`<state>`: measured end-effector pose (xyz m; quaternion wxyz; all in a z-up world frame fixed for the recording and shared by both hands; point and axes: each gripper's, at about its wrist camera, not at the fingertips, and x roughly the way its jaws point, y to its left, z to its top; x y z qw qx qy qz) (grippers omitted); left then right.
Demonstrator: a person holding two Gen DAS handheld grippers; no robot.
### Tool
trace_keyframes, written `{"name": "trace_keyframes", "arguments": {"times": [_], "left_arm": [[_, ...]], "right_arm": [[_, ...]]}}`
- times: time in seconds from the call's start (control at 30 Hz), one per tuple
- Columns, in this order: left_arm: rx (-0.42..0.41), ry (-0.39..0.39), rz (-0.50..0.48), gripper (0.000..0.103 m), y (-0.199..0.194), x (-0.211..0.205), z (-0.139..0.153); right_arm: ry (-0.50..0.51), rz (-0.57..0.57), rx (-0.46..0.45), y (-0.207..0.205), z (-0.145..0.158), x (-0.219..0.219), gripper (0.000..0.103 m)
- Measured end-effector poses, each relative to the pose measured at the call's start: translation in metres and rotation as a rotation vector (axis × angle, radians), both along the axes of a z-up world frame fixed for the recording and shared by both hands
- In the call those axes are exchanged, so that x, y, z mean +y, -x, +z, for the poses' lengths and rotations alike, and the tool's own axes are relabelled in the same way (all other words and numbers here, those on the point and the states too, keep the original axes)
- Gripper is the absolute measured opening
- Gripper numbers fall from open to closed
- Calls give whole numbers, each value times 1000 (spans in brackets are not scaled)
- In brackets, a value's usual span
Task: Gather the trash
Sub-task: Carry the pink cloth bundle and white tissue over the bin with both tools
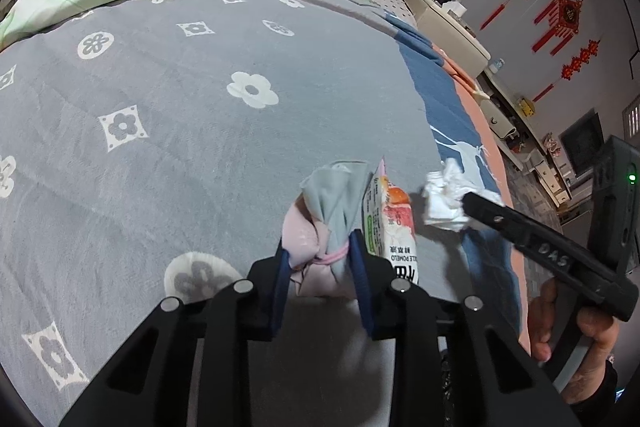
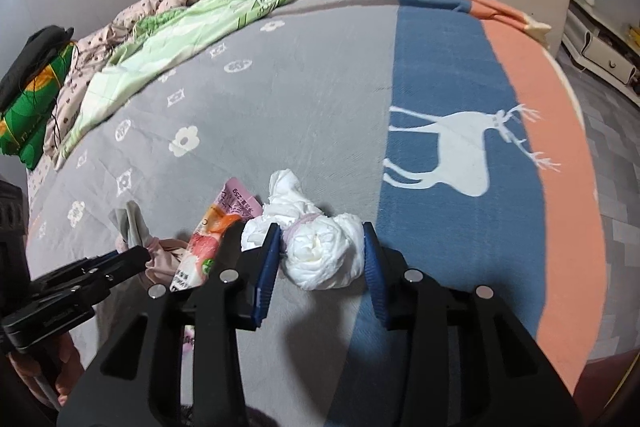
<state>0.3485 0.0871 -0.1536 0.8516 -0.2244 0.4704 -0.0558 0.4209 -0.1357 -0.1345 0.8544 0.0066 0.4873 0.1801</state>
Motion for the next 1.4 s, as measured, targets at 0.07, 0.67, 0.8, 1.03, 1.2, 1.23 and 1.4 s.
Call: {"name": "trace_keyframes", "arguments": {"times": [0.07, 0.67, 0.8, 1.03, 1.2, 1.23, 1.4], "left_arm": [[-7, -14, 9, 26, 5, 0, 3], [-174, -95, -2, 25, 38, -21, 87], [-207, -103, -42, 25, 44, -44, 106], [-246, -111, -120, 25, 54, -92, 131], [-265, -102, -170, 25, 61, -126, 144], [-265, -100, -181, 25, 61, -133, 146], [-275, -101, -236, 25, 65, -168, 154]], "right_arm": [[-11, -12, -12, 6, 10, -8, 38], [-91, -139, -146, 77, 102, -114, 38], [-108, -176, -164, 94, 115, -141, 38], [-114, -239, -202, 119, 136, -188, 38], [-125, -287, -220, 133, 145, -221, 38], [-127, -300, -222, 136, 146, -229, 38], [-148, -359, -225, 152, 150, -263, 39]]}}
